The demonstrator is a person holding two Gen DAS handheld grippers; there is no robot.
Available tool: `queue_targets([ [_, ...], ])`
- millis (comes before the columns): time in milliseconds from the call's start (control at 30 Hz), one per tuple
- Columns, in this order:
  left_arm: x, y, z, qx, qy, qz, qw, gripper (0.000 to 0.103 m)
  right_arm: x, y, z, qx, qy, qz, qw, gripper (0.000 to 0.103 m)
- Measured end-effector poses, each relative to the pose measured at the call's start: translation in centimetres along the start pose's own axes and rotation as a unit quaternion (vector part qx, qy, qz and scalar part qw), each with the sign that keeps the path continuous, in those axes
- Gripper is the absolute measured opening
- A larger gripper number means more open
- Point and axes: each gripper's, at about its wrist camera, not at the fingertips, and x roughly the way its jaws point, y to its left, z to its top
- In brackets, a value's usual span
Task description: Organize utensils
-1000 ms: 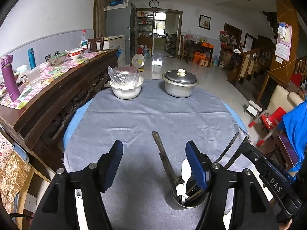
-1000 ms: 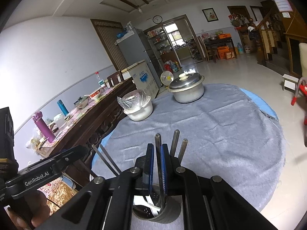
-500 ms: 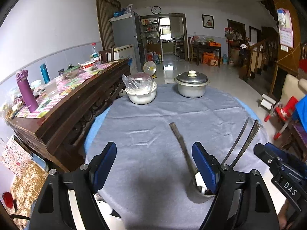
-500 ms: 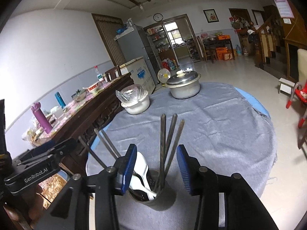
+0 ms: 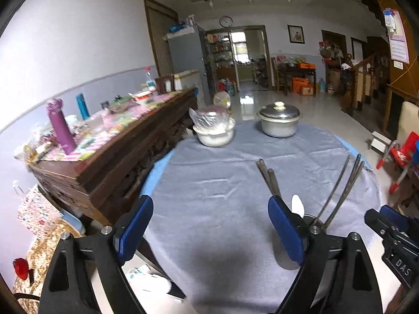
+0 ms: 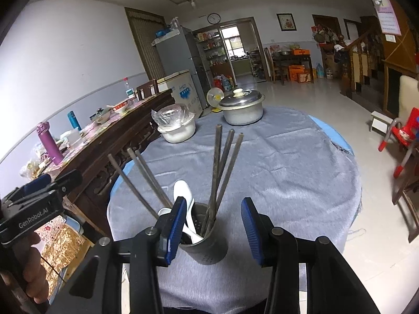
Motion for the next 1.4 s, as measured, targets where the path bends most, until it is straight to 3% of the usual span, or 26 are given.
queue_targets([
  [267,-2.5,0.8,-0.6,-0.007,-0.016,-0.004,0.9998,0.092,-2.5,1.7,-0.6,-0.012,-0.015,-0.012,1.0,0.047],
  [400,-3.6,1.0,-0.9,-0.006,-0.025,-0.007,0.9996,0.092,-3.6,2.0,-1.2,-0.012,-0.025,-0.029,0.999,0.056],
  [633,-3.9,2.2,-1.2,-0.024,-0.023,-0.003,0.9995,0.092,-4.1,2.5,-2.0,-0.013,-0.033,-0.059,0.998,0.057],
  [1400,-3.6,3.9,-1.6,-0.043,-0.021,-0.004,0.9989,0.092,-4.0,3.8,-2.2,-0.016,-0.031,-0.049,0.998,0.057],
])
